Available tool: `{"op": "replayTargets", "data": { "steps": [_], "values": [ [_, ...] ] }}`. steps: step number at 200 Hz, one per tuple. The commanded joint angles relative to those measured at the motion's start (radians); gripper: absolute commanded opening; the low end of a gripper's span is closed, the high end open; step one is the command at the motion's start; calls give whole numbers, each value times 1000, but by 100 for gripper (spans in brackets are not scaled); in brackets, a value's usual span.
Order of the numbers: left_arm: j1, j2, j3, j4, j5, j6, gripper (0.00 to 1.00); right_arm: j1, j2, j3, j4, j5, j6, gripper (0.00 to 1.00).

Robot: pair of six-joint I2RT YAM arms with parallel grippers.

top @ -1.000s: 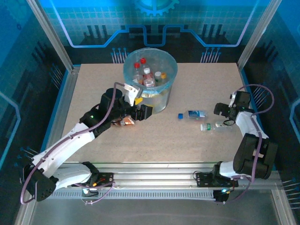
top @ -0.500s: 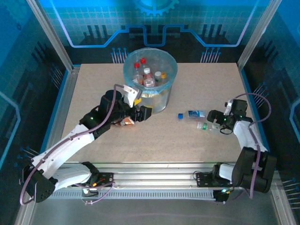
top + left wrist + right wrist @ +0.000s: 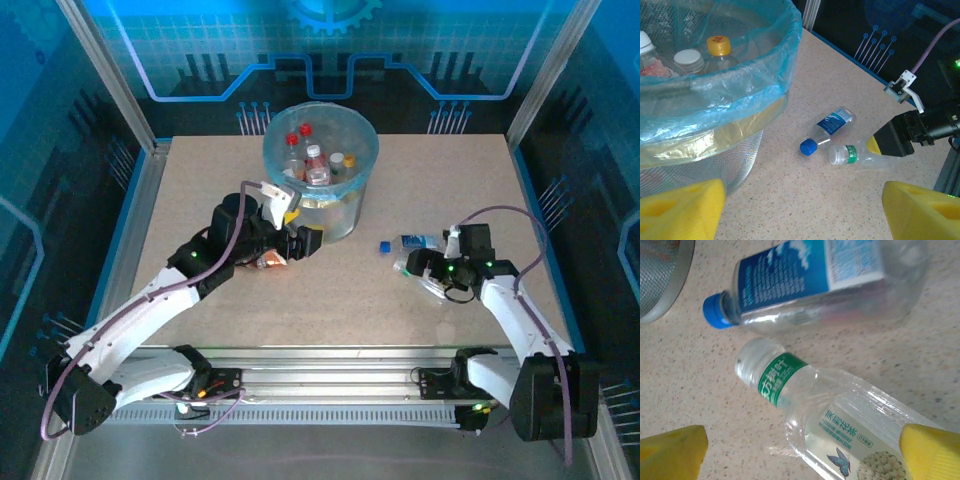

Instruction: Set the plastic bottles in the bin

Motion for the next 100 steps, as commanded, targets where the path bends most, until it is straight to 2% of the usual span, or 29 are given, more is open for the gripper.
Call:
{"op": "replayTargets", "data": {
  "steps": [1, 100],
  "values": [
    [5, -18, -11, 31, -11, 15, 83, 59, 19, -9, -102, -23, 73, 100],
    [7, -25, -8, 18, -23, -1, 83, 307, 115, 12, -178, 161, 114, 94]
  ]
}}
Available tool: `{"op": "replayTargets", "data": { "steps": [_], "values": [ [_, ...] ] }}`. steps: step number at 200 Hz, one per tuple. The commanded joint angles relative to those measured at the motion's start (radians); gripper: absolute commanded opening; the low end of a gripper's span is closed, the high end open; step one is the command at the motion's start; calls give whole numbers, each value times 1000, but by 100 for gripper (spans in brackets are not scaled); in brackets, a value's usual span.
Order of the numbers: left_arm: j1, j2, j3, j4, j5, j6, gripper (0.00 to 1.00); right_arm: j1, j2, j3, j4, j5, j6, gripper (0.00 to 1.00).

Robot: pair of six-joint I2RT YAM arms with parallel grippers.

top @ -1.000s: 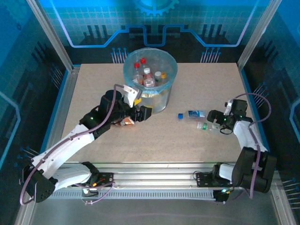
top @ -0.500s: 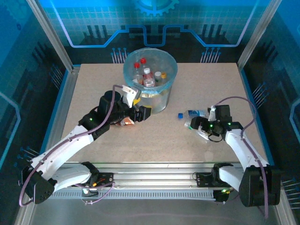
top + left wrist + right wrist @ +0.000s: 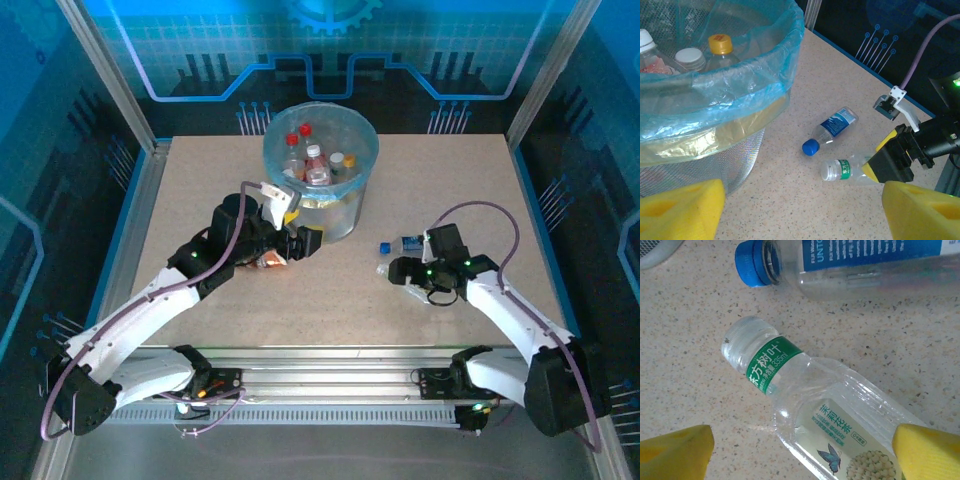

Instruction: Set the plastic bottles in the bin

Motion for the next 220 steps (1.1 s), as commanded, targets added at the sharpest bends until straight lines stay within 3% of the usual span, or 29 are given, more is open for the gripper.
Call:
{"op": "replayTargets", "data": {
  "steps": [1, 79, 135, 220],
  "values": [
    [7, -25, -5, 17, -16, 0, 83, 59, 63, -23, -144, 23, 39, 94],
    [7, -18, 1, 10, -37, -21, 83, 159, 180, 63, -213, 192, -21, 100],
    [7, -8, 18, -4, -41, -25, 83, 167, 285, 100, -196, 150, -61, 100],
    [7, 2, 32, -13, -48, -30, 83, 173, 283, 98, -201, 96, -76, 67]
  ]
}}
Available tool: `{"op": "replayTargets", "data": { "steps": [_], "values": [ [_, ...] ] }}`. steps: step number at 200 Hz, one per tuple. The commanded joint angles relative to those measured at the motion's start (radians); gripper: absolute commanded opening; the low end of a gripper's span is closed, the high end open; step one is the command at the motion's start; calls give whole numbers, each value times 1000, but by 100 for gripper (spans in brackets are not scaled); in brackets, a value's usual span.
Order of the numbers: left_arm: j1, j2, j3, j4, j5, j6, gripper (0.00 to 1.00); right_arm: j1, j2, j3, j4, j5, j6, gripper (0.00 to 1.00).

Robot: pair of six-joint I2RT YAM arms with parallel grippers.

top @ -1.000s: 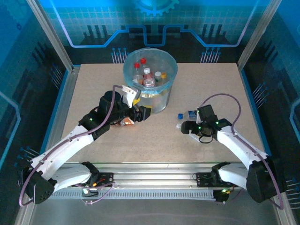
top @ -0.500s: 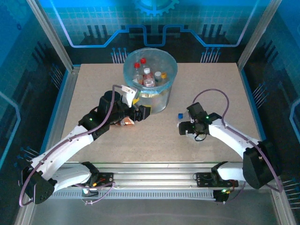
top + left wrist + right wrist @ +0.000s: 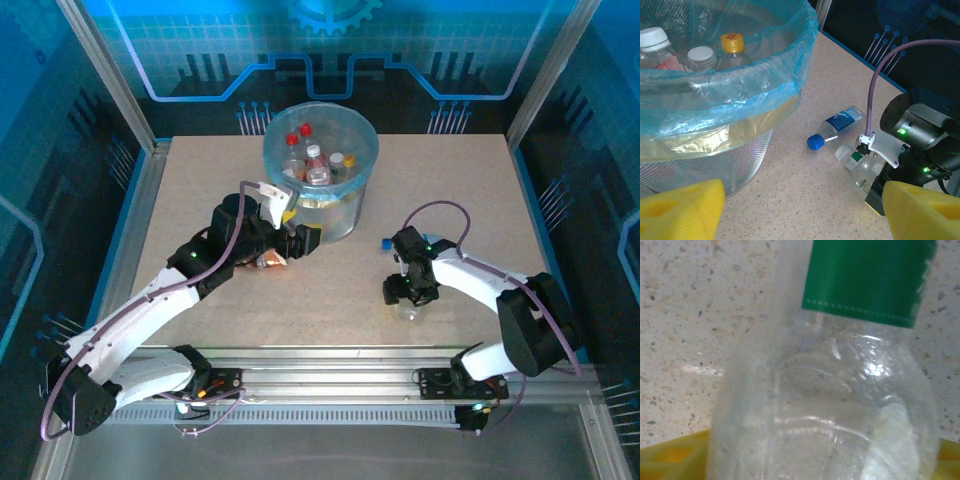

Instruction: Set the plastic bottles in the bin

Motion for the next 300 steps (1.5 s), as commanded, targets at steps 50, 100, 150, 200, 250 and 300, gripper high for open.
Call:
{"op": "replayTargets", "data": {
  "steps": [50, 100, 150, 200, 250, 300],
  "values": [
    [6, 27, 74, -34, -27, -82, 83, 56, -196, 19, -37, -142, -35, 58],
    [15, 105, 163, -72, 76, -190, 81, 194, -534, -82, 332, -327, -102, 52],
    [31, 143, 195, -3, 352, -269, 78, 227, -679, -96, 416, -326, -148, 52],
    [25, 206, 219, 78, 557, -343, 72, 247, -706, -73, 443, -326, -154, 53],
    [-23, 251, 221, 112, 638, -319, 73, 271, -704, -50, 427, -308, -169, 52],
    [-43, 284, 235, 60, 649, -287, 62, 287, -704, -40, 429, -298, -170, 52]
  ]
}}
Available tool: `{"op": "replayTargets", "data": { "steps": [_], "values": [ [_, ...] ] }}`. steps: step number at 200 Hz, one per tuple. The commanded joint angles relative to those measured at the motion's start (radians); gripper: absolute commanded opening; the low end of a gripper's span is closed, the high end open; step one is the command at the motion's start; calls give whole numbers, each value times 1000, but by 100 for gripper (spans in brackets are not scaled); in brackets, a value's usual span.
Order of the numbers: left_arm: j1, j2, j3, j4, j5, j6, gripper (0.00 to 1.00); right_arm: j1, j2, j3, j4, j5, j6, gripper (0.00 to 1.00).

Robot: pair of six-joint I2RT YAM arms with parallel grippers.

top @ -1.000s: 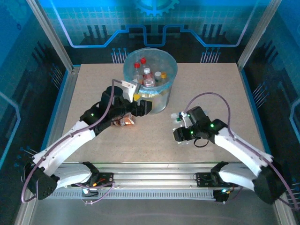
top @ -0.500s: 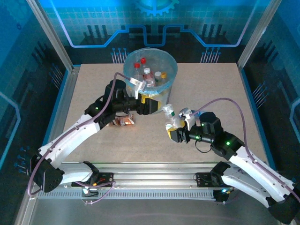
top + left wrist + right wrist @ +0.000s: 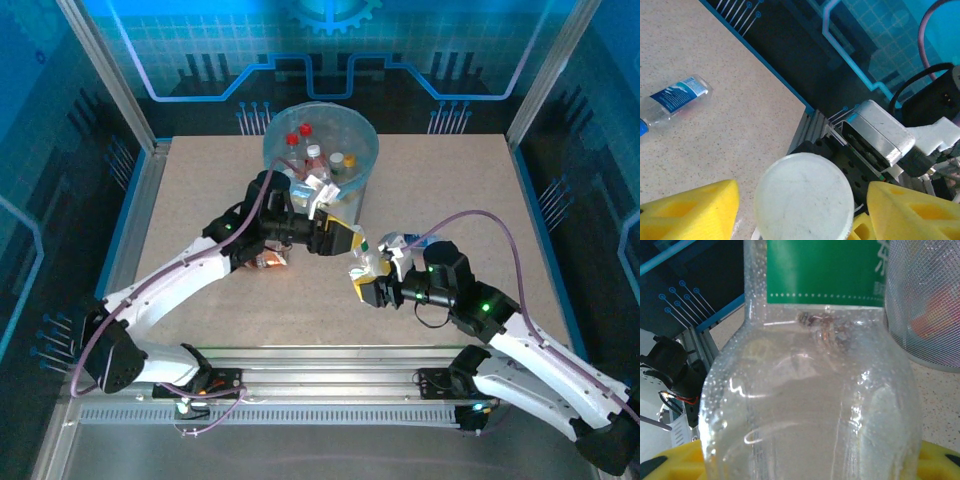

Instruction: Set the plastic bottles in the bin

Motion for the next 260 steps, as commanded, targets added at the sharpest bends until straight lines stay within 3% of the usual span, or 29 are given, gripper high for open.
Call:
{"op": "replayTargets", "data": {
  "steps": [1, 45, 57, 79, 100, 104, 123, 155, 185, 217, 260],
  "values": [
    [-4, 13, 37, -13, 42, 18, 61, 20, -8, 46, 27, 14, -20, 52],
    [-4, 9, 43, -13, 52, 18, 37, 20, -7, 56, 15, 20, -28, 53],
    [-4, 4, 46, -12, 45, 16, 34, 21, -6, 57, 13, 26, -24, 55],
    [-3, -6, 69, -11, 20, 10, 16, 23, 5, 93, -21, 126, 16, 69],
    [1, -23, 141, -65, -73, 35, 0, 23, 17, 180, -72, 244, 33, 96],
    [1, -28, 161, -90, -98, 54, 0, 23, 16, 197, -81, 265, 35, 100],
    [24, -64, 241, -170, -254, 147, 0, 22, 13, 268, -108, 380, 46, 100],
    [110, -88, 338, -143, -555, 193, 0, 22, -15, 330, -85, 508, 22, 100],
    [185, -25, 430, -87, -720, 227, 0, 23, -42, 324, -60, 576, -13, 100],
    [250, 155, 586, -101, -732, 199, 0, 22, -46, 334, -94, 617, -10, 100],
    [252, 402, 811, -143, -737, 258, 0, 21, -96, 317, -121, 635, 12, 100]
  ]
}}
